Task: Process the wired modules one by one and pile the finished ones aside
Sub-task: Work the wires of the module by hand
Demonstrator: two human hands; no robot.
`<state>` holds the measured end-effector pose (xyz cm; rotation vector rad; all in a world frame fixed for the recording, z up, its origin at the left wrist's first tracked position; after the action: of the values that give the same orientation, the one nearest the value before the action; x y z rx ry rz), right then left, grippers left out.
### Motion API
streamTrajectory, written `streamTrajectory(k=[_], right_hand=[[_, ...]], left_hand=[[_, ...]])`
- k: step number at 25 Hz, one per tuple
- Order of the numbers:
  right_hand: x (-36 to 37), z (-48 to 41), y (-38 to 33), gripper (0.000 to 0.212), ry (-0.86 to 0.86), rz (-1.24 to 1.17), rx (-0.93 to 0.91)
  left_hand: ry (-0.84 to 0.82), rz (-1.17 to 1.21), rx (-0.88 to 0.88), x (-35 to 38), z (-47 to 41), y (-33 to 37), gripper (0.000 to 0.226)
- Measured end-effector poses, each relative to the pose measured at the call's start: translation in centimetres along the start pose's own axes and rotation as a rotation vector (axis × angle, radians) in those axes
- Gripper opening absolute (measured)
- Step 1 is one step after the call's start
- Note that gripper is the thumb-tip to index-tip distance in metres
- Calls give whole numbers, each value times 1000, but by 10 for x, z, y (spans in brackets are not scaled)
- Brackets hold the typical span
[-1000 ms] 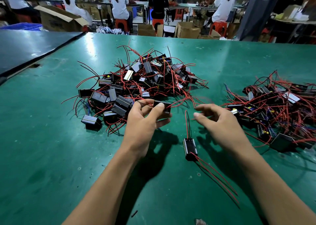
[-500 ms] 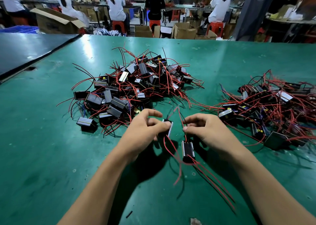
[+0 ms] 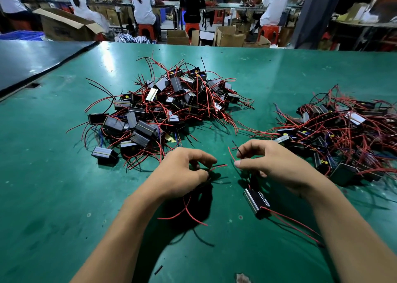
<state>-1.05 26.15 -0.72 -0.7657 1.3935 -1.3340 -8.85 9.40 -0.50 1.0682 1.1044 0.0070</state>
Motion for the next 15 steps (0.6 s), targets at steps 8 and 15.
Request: streamTrajectory(k=[8,15], right_hand=[[7,-6,9,14,43,-144,22],[-11,-8,12,19,204,15,-20]], left_hand=[[43,199,38,14,-3,12,11],[54,458,-31,13,-6,-4,9]])
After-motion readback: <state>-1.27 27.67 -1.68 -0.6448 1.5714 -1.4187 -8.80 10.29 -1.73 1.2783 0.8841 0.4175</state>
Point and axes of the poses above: each hand's wrist, its own z-axis away from the middle knuckle, its own x-axis out of the palm, y = z × x, the point moved 9 cm from there along -z, towards the middle knuckle, and after that the axes turned 9 degrees about -z, right-handed, at the moved point
